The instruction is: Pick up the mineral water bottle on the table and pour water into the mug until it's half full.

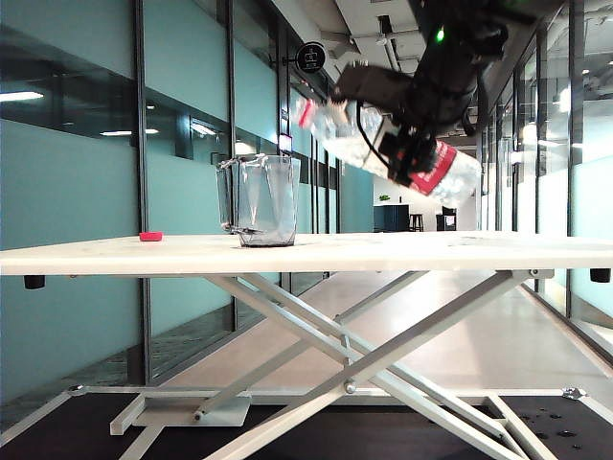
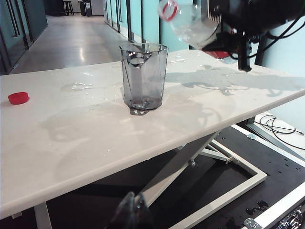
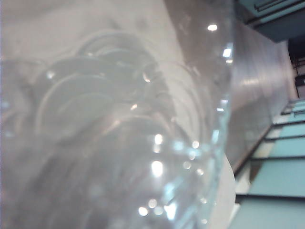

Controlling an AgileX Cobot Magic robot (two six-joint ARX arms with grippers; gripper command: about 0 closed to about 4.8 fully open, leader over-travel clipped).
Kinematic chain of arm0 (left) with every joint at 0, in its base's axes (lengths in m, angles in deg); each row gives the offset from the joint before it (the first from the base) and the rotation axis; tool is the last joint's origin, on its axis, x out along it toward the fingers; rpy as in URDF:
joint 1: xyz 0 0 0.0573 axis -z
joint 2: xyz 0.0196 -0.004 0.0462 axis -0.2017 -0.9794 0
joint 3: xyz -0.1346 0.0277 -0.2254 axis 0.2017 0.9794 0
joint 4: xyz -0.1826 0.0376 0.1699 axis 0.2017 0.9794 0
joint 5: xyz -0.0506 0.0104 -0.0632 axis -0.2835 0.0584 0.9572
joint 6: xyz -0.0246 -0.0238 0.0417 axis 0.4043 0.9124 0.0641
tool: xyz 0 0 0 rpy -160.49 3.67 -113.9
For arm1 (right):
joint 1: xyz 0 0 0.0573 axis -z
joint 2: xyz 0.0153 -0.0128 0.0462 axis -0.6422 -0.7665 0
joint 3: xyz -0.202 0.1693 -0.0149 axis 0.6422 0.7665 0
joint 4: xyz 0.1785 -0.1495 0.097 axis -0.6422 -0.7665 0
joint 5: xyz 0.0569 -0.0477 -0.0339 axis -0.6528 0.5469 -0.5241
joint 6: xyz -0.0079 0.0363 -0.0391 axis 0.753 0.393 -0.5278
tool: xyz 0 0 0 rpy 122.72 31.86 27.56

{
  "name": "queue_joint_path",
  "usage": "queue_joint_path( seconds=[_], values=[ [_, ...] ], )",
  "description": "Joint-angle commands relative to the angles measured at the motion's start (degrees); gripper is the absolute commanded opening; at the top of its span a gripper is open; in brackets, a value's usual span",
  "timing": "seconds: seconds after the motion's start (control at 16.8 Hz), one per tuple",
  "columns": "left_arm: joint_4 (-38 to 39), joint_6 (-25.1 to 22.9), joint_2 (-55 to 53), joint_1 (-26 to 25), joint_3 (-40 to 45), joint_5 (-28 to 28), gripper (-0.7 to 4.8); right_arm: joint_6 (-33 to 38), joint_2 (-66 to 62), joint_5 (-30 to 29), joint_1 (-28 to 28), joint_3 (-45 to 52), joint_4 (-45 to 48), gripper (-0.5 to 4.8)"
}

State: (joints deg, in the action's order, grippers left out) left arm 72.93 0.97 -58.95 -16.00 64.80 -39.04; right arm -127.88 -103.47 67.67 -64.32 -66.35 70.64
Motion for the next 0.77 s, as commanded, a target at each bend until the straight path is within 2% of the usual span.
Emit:
queue_joint_path(
  seconds=[0.06, 0.42, 0.77],
  values=[
    [-0.44, -0.50, -0.09, -0.02, -0.11, 0.00, -0.05, -2.62, 0.61, 0.94, -0.13, -0.68, 3.21, 1.48],
    [-0.31, -0.87, -0.09, -0.02, -0.11, 0.00, -0.05, -9.94, -0.42, 2.84, -1.88, -0.68, 5.44, 1.48],
    [1.20, -0.85, -0.09, 0.00, -0.11, 0.02, -0.05, -15.69, -2.60, 8.41, -3.34, -0.72, 8.63, 1.48]
  ],
)
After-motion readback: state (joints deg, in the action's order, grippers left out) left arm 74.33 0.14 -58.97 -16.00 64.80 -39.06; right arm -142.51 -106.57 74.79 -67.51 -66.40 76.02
